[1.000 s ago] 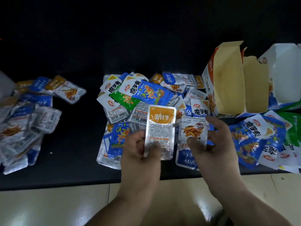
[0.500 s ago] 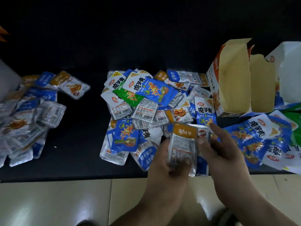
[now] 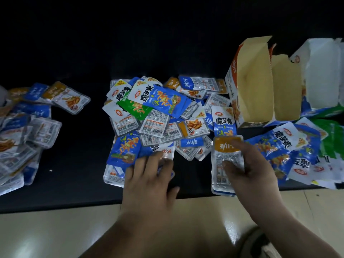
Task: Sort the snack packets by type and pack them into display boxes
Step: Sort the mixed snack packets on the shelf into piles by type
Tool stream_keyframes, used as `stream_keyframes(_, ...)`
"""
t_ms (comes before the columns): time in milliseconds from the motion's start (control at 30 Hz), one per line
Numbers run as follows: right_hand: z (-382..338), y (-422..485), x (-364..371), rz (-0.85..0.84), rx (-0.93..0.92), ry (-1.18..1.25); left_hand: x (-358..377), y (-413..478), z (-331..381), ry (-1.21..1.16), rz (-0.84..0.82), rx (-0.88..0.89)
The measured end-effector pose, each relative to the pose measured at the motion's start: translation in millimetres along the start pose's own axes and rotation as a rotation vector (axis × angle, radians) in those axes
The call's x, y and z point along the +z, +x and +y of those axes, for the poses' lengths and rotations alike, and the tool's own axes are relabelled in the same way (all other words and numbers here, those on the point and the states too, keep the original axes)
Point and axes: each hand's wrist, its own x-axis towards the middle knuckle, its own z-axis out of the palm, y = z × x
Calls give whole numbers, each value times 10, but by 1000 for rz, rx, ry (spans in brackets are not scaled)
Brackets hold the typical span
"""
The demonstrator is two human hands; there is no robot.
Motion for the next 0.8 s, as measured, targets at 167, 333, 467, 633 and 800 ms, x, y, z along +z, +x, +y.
stream_keyframes(167, -103, 17, 84, -44, -22, 6, 24, -84, -106, -14, 10, 37)
stream_keyframes(333, -171, -10, 222, -59, -22, 12, 28, -103, -229, -105, 183, 80)
stream_keyframes(467, -205, -25, 281, -39, -3, 27, -187, -59, -263, -291, 254, 96)
stream_keyframes(633, -284, 16, 358, 3, -33, 40, -714, 42, -164, -563, 440, -82)
stream_keyframes(800, -396, 54, 343, -37, -94, 96, -747, 188, -147, -1076, 278, -367)
